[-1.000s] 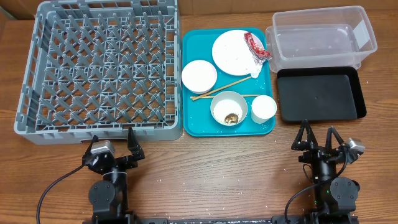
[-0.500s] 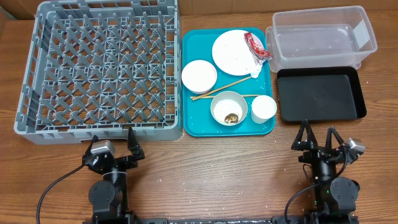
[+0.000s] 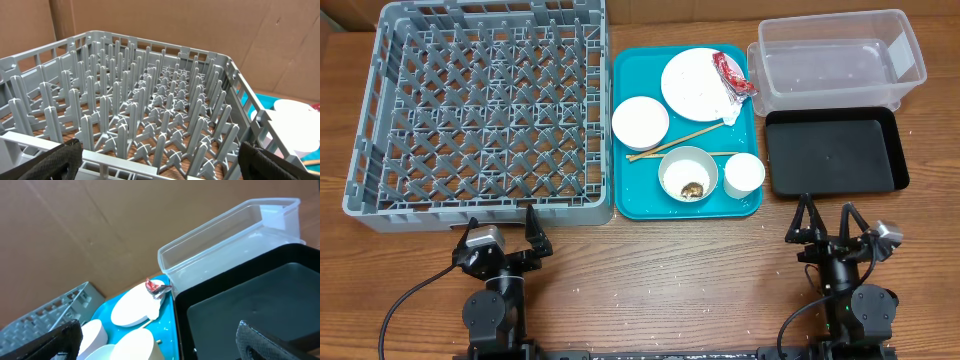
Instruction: Sort waste into correct bins and load items into the dishwasher
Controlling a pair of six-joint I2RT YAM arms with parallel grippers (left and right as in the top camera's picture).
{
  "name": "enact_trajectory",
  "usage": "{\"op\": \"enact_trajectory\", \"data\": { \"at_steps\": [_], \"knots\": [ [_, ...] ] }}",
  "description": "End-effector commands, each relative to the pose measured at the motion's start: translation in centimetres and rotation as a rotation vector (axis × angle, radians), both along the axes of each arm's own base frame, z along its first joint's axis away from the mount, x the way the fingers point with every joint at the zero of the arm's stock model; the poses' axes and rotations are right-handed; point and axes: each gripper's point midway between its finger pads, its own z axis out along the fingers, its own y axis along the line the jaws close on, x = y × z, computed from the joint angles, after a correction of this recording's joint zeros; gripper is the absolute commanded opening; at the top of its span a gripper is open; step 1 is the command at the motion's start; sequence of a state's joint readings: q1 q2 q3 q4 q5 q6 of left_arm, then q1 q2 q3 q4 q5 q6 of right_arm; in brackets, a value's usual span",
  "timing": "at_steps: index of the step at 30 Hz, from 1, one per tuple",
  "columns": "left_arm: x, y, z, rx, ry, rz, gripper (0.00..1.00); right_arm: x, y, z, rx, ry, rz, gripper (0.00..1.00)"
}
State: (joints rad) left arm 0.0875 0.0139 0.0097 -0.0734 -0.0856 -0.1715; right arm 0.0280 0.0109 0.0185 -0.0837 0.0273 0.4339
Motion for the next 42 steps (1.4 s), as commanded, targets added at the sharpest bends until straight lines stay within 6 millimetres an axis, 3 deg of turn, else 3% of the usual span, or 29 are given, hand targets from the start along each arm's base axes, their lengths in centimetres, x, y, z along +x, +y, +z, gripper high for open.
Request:
{"op": "enact_trajectory", "data": {
  "at_steps": [1, 4, 9, 12, 17, 21, 24, 27, 28, 33, 35, 37, 40, 42],
  "knots": [
    [0.0, 0.0, 0.1, 0.026, -0.004, -0.003, 1.00, -0.2, 2.1, 0.3, -0.048, -0.015, 0.123, 1.00],
    [0.0, 0.0, 0.1, 0.026, -0.004, -0.004, 1.00, -0.5, 2.5, 1.4, -0.048, -0.024, 0.146, 1.00],
    [0.0, 0.0, 0.1, 0.026, -0.004, -0.004, 1.00, -1.2, 2.8, 5.5, -0.049, -0.047, 0.163, 1.00],
    [0.0, 0.0, 0.1, 0.026, -0.004, -0.004, 1.00, -0.8, 4.1, 8.3, -0.090, 0.024, 0.244, 1.00],
    [0.0, 0.0, 0.1, 0.026, -0.004, -0.004, 1.00, 3.2, 6.3, 11.6, -0.106, 0.212, 0.384, 1.00],
    [0.0, 0.0, 0.1, 0.026, -0.004, -0.004, 1.00, 9.1, 8.2, 14.2, -0.116, 0.421, 0.510, 1.00],
    [0.0, 0.0, 0.1, 0.026, -0.003, -0.003, 1.00, 13.6, 9.7, 14.4, -0.173, 0.529, 0.566, 1.00],
    [0.0, 0.0, 0.1, 0.026, -0.004, -0.003, 1.00, 19.6, 12.2, 12.8, -0.174, 0.646, 0.617, 1.00],
    [0.0, 0.0, 0.1, 0.026, -0.003, -0.004, 1.00, 20.7, 12.7, 12.1, -0.173, 0.668, 0.627, 1.00],
    [0.0, 0.0, 0.1, 0.026, -0.004, -0.004, 1.00, 27.2, 14.6, 5.4, -0.166, 0.712, 0.639, 1.00],
    [0.0, 0.0, 0.1, 0.026, -0.004, -0.003, 1.00, 28.5, 15.5, 4.4, -0.109, 0.701, 0.658, 1.00],
    [0.0, 0.0, 0.1, 0.026, -0.004, -0.003, 1.00, 29.4, 16.2, 3.3, -0.157, 0.671, 0.680, 1.00],
    [0.0, 0.0, 0.1, 0.026, -0.003, -0.004, 1.00, 30.6, 15.9, 0.4, -0.302, 0.703, 0.587, 1.00],
    [0.0, 0.0, 0.1, 0.026, -0.004, -0.004, 1.00, 31.0, 15.9, -2.1, -0.493, 0.747, 0.482, 1.00]
  ]
}}
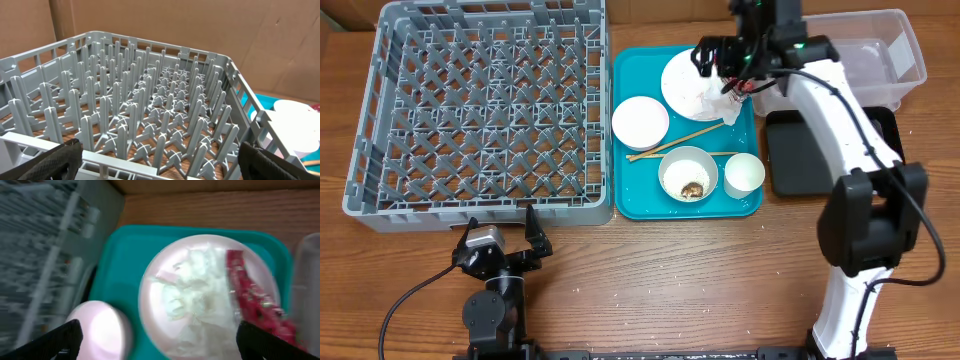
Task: Sort waste into correct bins and load items into the dishwasher
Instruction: 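Reach the right gripper to the lettuce and red wrapper on the plate, then carry the lettuce and wrapper with the right gripper into the clear bin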
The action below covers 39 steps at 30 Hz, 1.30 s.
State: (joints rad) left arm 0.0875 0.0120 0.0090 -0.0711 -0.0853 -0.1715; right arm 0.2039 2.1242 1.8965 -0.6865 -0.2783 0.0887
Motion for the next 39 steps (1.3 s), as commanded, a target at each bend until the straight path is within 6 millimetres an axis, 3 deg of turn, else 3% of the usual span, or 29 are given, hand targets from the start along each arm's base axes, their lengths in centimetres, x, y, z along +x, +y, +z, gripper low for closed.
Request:
{"op": "enact_trajectory", "data": {
  "at_steps": [1, 8, 15, 22, 28, 29, 30, 31, 32, 36, 39],
  "knots": [
    [0.0, 0.0, 0.0, 0.026, 0.000, -0.003, 1.00, 1.3, -0.1, -2.1, -0.320, -0.081, -0.058, 1.00],
    [0.0, 0.0, 0.0, 0.026, 0.000, -0.003, 1.00, 3.0, -0.7, -8.7, -0.449, -0.055, -0.117, 1.00],
    [0.0, 0.0, 0.0, 0.026, 0.000, -0.003, 1.00, 4.3, -1.8, -10.9, -0.424, -0.055, -0.132, 1.00],
    [0.0, 0.0, 0.0, 0.026, 0.000, -0.003, 1.00, 3.0, 0.3, -13.0, -0.312, 0.027, -0.044, 0.99],
    [0.0, 0.0, 0.0, 0.026, 0.000, -0.003, 1.00, 1.2, 0.0, -15.8, -0.295, 0.150, -0.082, 0.95],
    [0.0, 0.0, 0.0, 0.026, 0.000, -0.003, 1.00, 1.1, 0.0, -16.0, -0.296, 0.153, -0.081, 0.90],
    [0.0, 0.0, 0.0, 0.026, 0.000, -0.003, 1.00, 1.2, 0.0, -16.0, -0.295, 0.152, -0.081, 0.75],
    [0.0, 0.0, 0.0, 0.026, 0.000, -0.003, 1.00, 1.2, 0.1, -16.0, -0.295, 0.151, -0.081, 0.50],
    [0.0, 0.0, 0.0, 0.026, 0.000, -0.003, 1.00, 1.1, 0.2, -16.0, -0.295, 0.152, -0.078, 0.38],
    [0.0, 0.0, 0.0, 0.026, 0.000, -0.003, 1.00, 1.0, 1.1, -14.7, -0.292, 0.135, -0.065, 0.04],
    [0.0, 0.0, 0.0, 0.026, 0.000, -0.003, 1.00, 1.9, 1.6, -9.6, -0.259, 0.044, -0.073, 0.04]
  ]
}}
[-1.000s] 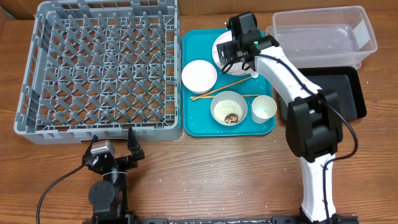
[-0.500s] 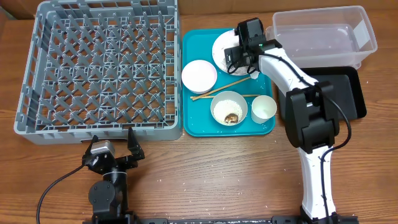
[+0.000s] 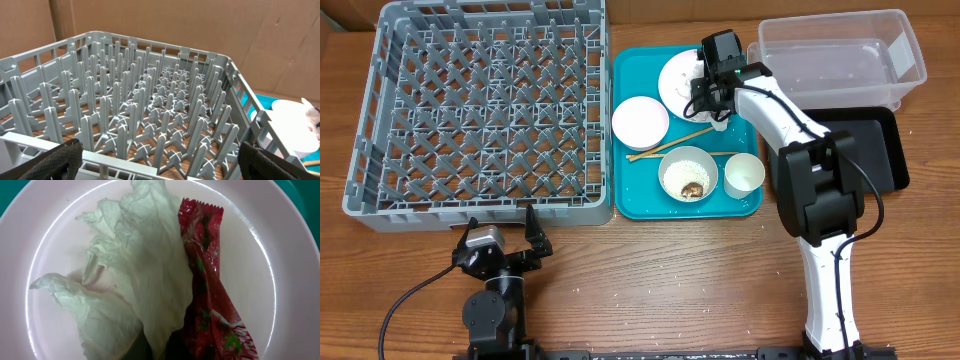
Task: Sort waste into correct bins and load items into the dishwasher
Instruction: 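Carry the lettuce and wrapper with the right gripper into the clear bin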
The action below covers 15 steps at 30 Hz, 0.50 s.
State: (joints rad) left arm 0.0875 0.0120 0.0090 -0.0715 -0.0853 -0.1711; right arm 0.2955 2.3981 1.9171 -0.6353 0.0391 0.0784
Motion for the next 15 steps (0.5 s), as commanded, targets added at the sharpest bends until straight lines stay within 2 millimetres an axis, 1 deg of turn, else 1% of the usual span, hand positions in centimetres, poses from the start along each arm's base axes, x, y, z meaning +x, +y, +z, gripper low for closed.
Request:
{"op": "enact_trajectory", "data": {
  "at_steps": [1, 2, 4, 5, 6, 7, 8, 9, 10, 11, 13, 14, 15],
  "knots": [
    [0.0, 0.0, 0.0, 0.025, 0.000, -0.003, 1.00, 1.3, 1.6, 7.5, 0.066, -0.129, 0.010, 0.04],
    [0.0, 0.0, 0.0, 0.025, 0.000, -0.003, 1.00, 1.8, 1.5, 11.9, 0.108, -0.201, -0.024, 0.04],
    [0.0, 0.0, 0.0, 0.025, 0.000, -0.003, 1.00, 2.1, 0.5, 17.7, 0.152, -0.302, -0.069, 0.04],
    [0.0, 0.0, 0.0, 0.025, 0.000, -0.003, 1.00, 2.1, -1.3, 21.0, 0.163, -0.364, -0.149, 0.04],
    [0.0, 0.0, 0.0, 0.025, 0.000, -0.003, 1.00, 2.0, -2.3, 22.4, 0.163, -0.392, -0.192, 0.04],
    [0.0, 0.0, 0.0, 0.025, -0.001, -0.003, 1.00, 1.8, -4.5, 24.9, 0.156, -0.447, -0.279, 0.04],
    [0.0, 0.0, 0.0, 0.025, 0.000, -0.003, 1.00, 1.7, -6.5, 26.4, 0.143, -0.483, -0.349, 0.04],
    [0.0, 0.0, 0.0, 0.025, 0.000, -0.003, 1.00, 1.7, -7.7, 26.9, 0.135, -0.497, -0.393, 0.04],
    [0.0, 0.0, 0.0, 0.025, 0.000, -0.003, 1.00, 1.7, -10.1, 27.2, 0.115, -0.514, -0.479, 0.04],
    [0.0, 0.0, 0.0, 0.025, 0.000, -0.003, 1.00, 1.7, -11.6, 27.1, 0.106, -0.516, -0.537, 0.04],
    [0.0, 0.0, 0.0, 0.025, 0.000, -0.003, 1.00, 1.9, -15.4, 25.9, 0.109, -0.504, -0.683, 0.04],
    [0.0, 0.0, 0.0, 0.025, 0.000, -0.003, 1.00, 2.0, -16.3, 25.5, 0.117, -0.501, -0.716, 0.04],
    [0.0, 0.0, 0.0, 0.025, 0.000, -0.003, 1.00, 2.2, -17.6, 24.7, 0.134, -0.491, -0.770, 0.04]
  ]
}}
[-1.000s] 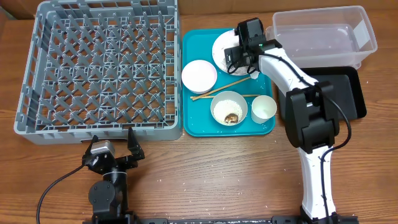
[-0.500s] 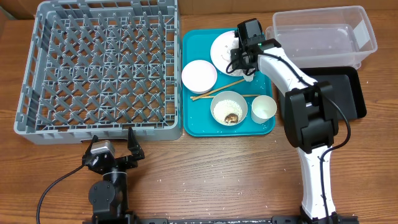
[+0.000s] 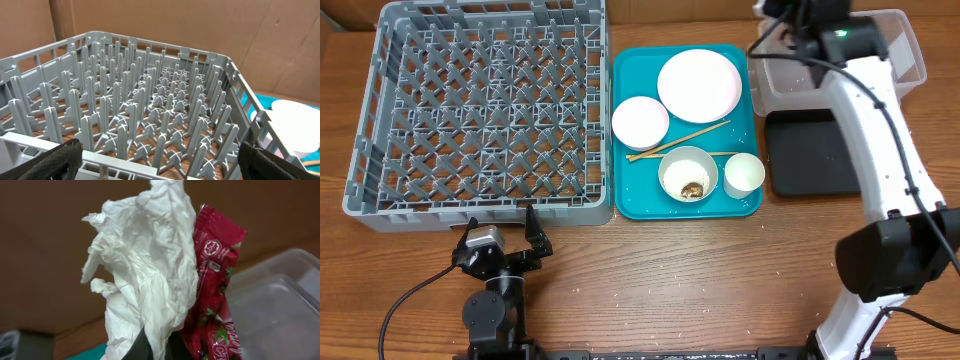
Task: Sort waste into correct bins and load items into the dishwasher
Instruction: 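Carry the lettuce and wrapper with the right gripper into the clear bin, then grasp the white rice bowl rim with the right gripper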
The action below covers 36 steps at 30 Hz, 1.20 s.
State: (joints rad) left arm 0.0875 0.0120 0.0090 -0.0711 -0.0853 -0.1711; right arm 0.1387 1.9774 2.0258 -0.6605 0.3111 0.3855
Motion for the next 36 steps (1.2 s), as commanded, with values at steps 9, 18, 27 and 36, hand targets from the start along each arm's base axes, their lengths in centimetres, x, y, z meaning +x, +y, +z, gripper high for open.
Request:
{"op": "enact_trajectory", "data": {
  "at_steps": [9, 18, 27, 36],
  "knots": [
    [0.0, 0.0, 0.0, 0.025, 0.000, -0.003, 1.00, 3.0, -9.8, -14.7, 0.210, 0.149, -0.387, 0.12],
    [0.0, 0.0, 0.0, 0.025, 0.000, -0.003, 1.00, 1.4, -4.2, -4.5, 0.250, 0.075, -0.003, 1.00],
    [0.0, 0.0, 0.0, 0.025, 0.000, -0.003, 1.00, -11.0, 12.1, -6.0, 0.250, 0.465, 0.490, 0.99],
    [0.0, 0.0, 0.0, 0.026, 0.000, -0.003, 1.00, -17.5, 21.8, -20.3, -0.267, 0.789, 0.774, 0.77]
  ]
}}
